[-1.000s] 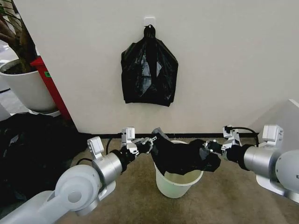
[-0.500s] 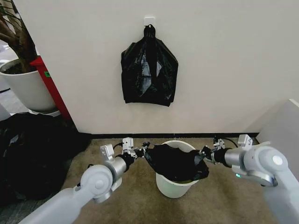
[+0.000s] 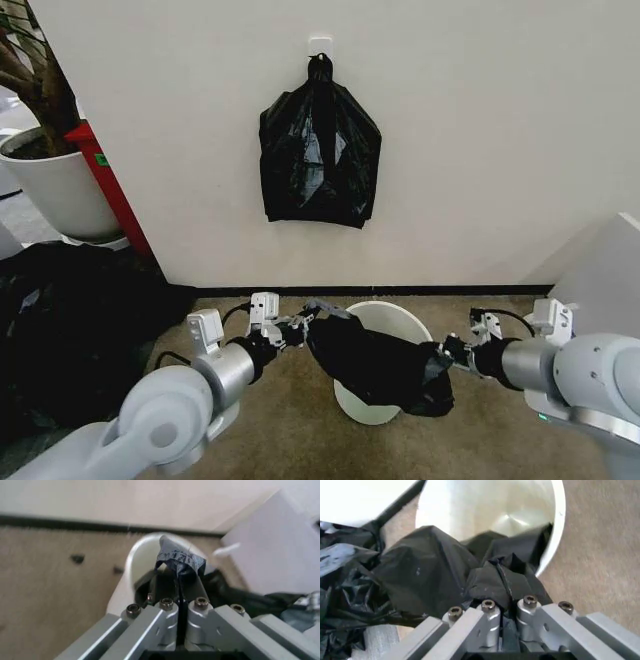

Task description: Place the garbage bag over the trash bin.

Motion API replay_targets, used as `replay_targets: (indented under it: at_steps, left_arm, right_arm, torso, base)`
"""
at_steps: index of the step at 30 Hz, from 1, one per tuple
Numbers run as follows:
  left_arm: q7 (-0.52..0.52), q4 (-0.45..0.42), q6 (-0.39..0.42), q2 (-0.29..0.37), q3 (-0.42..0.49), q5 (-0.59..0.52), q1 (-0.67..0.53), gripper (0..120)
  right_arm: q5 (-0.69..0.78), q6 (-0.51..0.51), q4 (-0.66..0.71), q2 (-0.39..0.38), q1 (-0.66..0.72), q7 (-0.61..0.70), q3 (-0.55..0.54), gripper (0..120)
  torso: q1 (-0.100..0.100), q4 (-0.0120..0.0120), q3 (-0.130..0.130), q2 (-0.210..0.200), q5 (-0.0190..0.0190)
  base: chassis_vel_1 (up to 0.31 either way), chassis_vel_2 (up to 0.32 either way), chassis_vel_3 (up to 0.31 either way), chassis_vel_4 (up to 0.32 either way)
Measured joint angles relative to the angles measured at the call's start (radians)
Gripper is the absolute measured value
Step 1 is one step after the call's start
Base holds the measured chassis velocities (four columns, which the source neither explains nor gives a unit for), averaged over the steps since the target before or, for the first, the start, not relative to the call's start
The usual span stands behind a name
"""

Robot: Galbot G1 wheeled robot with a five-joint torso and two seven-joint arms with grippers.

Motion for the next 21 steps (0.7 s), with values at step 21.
replay_targets:
  at_steps: [21]
  left_arm:
    - [0.14,0.295,-0.01,-0.148,0.207,0.185,-0.011,0]
  right_arm:
    - [-0.551,-0.033,-0.196,0.099,-0.155,-0.388,-0.024,2]
  torso:
    - [0.0,0.0001,0.0,0.0,0.0005]
  base:
    - [0.0,0.0,0.0,0.0]
